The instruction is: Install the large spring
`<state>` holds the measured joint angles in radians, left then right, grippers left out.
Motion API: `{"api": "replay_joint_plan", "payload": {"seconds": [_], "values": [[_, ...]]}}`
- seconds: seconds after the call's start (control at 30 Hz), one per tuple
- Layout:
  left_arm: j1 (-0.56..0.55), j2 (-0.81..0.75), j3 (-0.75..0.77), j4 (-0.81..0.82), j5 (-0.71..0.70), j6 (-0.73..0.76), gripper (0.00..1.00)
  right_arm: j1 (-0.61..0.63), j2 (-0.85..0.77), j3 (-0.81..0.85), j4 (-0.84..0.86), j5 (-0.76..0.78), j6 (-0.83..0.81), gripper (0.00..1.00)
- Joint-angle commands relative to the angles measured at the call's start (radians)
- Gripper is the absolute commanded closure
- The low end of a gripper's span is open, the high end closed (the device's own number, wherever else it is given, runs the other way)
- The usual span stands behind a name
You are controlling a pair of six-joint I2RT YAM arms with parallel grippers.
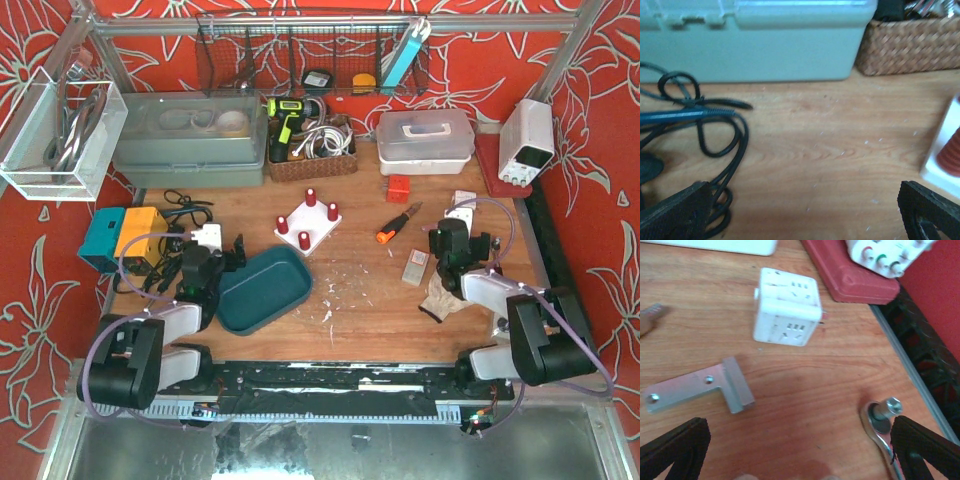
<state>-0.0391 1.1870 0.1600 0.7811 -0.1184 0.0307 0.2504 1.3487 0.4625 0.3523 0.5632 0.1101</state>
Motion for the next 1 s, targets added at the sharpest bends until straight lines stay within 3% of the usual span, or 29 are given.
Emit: {"api": "replay_joint_plan", "payload": {"seconds": [0.0,0.1,0.17,0.23,0.3,0.53,0.63,0.67,0.77,0.83,0.97], "values": [[0.003,0.023,-0.006,0.185,0.102,0.04,0.0,-0.007,0.002,0.019,0.061,-0.119,-0.061,0.01],[-0.021,0.027,-0.008,0.216,0.091,0.023,0.0,-0.011,0.014,0.022,0.077,-0.191,-0.121,0.01],[-0.058,0.067,-0.004,0.26,0.076,0.026,0.0,-0.019,0.031,0.002,0.193,-0.199,-0.186,0.01],[-0.084,0.12,0.017,0.276,0.05,0.049,0.0,-0.076,0.059,0.029,0.161,-0.284,-0.162,0.01],[-0.085,0.157,0.022,0.296,0.03,0.044,0.0,-0.102,0.075,-0.011,0.255,-0.326,-0.148,0.01],[-0.092,0.186,-0.025,0.395,-0.05,0.016,0.0,-0.122,0.038,-0.124,0.405,-0.368,-0.14,0.01],[-0.102,0.243,-0.112,0.618,-0.054,0.034,0.0,-0.125,0.067,-0.169,0.508,-0.38,-0.145,0.01],[-0.105,0.213,-0.101,0.553,-0.047,0.033,0.0,-0.125,0.073,-0.176,0.533,-0.38,-0.144,0.01],[-0.114,0.239,-0.107,0.601,-0.039,0.051,0.0,-0.125,0.068,-0.171,0.517,-0.379,-0.145,0.01],[-0.108,0.218,-0.083,0.518,-0.035,0.041,0.0,-0.125,0.065,-0.167,0.498,-0.378,-0.146,0.01],[-0.102,0.221,-0.075,0.51,-0.026,0.038,0.0,-0.125,0.068,-0.167,0.504,-0.376,-0.148,0.01]]}}
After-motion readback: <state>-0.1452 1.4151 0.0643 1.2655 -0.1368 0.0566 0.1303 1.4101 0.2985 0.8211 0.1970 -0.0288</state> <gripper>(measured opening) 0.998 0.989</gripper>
